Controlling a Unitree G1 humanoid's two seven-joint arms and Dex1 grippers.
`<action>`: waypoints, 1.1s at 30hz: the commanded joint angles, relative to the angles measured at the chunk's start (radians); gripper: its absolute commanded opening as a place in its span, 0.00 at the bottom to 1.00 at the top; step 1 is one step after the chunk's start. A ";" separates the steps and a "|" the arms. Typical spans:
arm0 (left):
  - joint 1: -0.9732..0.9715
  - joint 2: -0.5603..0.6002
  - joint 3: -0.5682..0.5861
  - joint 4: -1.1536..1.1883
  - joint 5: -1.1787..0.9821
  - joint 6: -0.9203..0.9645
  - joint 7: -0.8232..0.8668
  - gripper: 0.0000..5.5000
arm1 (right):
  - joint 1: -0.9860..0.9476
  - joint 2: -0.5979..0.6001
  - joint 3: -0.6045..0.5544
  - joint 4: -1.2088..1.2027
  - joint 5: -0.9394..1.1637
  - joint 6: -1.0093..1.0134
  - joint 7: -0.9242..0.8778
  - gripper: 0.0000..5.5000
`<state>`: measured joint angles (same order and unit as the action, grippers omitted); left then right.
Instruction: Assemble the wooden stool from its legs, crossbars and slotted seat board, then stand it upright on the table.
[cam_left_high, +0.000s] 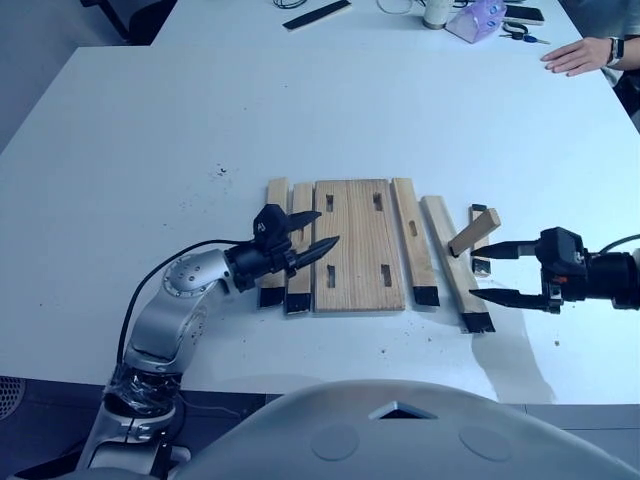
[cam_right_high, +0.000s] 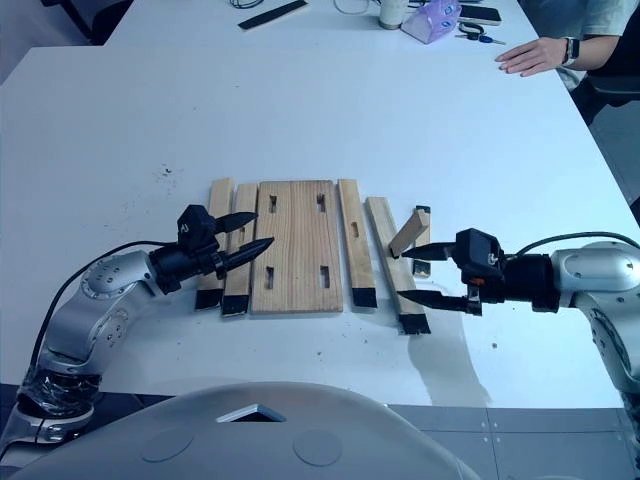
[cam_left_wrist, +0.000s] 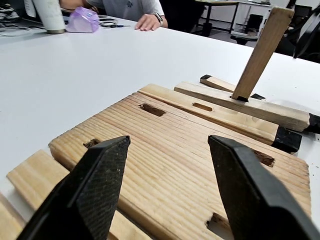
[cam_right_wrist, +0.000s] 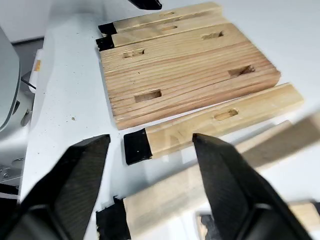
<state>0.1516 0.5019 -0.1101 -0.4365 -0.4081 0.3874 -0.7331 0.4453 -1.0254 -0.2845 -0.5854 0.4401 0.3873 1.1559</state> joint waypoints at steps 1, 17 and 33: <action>0.085 0.004 0.020 -0.051 0.002 0.010 0.039 0.53 | 0.220 0.078 -0.047 -0.246 -0.072 0.242 -0.214 0.67; 0.125 -0.001 -0.033 -0.065 0.048 0.015 0.087 0.53 | 0.171 0.420 0.086 -0.307 -0.069 0.593 -0.661 0.67; 0.084 0.016 -0.023 -0.051 0.034 0.038 0.062 0.53 | 0.086 0.537 0.131 -0.228 -0.032 0.712 -0.799 0.67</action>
<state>0.2420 0.5063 -0.1418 -0.4917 -0.3684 0.4120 -0.6659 0.5058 -0.4778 -0.1642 -0.8171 0.4169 1.0945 0.3644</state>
